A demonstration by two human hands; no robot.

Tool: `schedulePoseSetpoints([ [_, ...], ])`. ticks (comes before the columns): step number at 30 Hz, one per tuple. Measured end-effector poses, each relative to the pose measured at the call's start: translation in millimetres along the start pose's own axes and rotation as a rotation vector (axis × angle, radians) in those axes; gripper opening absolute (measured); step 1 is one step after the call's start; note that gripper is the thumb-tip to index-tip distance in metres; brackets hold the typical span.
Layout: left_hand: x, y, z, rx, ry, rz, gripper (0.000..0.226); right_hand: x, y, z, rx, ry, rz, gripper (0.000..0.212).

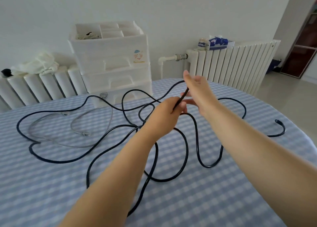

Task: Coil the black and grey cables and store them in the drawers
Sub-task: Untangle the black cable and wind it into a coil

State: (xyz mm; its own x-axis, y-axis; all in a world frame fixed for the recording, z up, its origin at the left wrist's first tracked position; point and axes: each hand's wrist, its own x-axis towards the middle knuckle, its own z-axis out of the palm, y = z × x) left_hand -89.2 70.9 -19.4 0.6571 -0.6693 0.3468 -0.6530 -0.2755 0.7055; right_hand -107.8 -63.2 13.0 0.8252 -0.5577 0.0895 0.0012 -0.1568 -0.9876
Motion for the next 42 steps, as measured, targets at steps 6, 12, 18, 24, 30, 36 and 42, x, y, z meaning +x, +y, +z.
schedulePoseSetpoints([
  [6,-4,15,-21,-0.563,-0.147,0.042,0.032,-6,-2,0,-0.092,-0.044,-0.37,0.054],
  [12,5,8,-61,-1.434,0.157,-0.152,0.037,0,10,4,0.058,-0.064,-0.308,0.03],
  [18,10,-22,-74,-1.555,0.399,-0.223,0.03,-12,29,32,-0.683,-0.079,-0.409,0.032],
  [24,9,-15,-60,-0.859,0.346,-0.126,0.031,-35,37,64,-1.21,-0.238,-0.578,0.034],
  [30,10,-24,-49,-0.458,0.224,-0.163,0.036,-43,26,59,-1.086,-0.375,-0.635,0.03],
  [36,10,-35,-61,-0.169,0.233,-0.103,0.038,-39,12,42,-0.931,-0.559,-0.45,0.021],
  [42,7,-24,-57,-0.332,0.126,-0.053,0.038,-38,-9,29,-0.474,-0.5,-0.521,0.013],
])
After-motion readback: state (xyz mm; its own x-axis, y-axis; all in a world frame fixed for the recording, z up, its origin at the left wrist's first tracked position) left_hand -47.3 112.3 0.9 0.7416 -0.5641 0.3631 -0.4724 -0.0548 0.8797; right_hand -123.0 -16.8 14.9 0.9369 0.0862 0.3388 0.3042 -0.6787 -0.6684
